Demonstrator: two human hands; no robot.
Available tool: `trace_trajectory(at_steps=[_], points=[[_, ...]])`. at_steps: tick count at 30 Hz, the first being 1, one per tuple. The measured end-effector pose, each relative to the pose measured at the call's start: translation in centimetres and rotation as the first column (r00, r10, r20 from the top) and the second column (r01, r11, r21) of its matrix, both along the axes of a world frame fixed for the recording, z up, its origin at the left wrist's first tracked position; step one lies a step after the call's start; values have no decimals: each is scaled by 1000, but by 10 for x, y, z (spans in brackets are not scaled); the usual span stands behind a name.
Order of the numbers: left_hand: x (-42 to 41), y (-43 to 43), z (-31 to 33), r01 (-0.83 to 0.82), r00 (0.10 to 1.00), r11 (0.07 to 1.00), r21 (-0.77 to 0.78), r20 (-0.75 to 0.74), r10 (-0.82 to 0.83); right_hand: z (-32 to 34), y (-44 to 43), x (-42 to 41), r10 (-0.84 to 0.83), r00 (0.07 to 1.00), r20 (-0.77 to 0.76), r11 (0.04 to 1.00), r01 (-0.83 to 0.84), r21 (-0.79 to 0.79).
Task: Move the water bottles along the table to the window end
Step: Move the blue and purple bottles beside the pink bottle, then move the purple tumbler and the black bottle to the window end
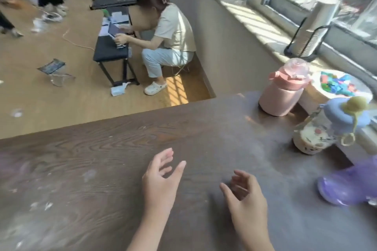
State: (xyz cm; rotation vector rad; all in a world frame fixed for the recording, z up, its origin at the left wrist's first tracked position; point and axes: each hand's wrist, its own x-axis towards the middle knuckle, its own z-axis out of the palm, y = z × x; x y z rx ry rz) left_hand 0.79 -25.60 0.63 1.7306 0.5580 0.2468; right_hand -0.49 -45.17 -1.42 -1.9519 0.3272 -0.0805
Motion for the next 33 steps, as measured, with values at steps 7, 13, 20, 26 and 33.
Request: trace_trajectory(at_steps=[7, 13, 20, 26, 33], points=[[-103, 108, -9, -451, 892, 891, 56, -20, 452, 17, 148, 3, 511, 857, -62, 858, -504, 100], [-186, 137, -14, -718, 696, 696, -21, -20, 718, 27, 253, -25, 866, 490, -101, 498, -862, 95], [-268, 133, -24, -904, 419, 421, 73, -42, 907, 23, 337, -82, 989, 124, -77, 124, -992, 2], [-321, 126, -37, -951, 252, 265, 159, -93, 963, 10, 373, -115, 999, 33, -40, 37, -995, 96], [-347, 137, -35, -964, 208, 207, 166, -10, 978, 1, 380, -137, 990, 134, 40, 130, -988, 88]])
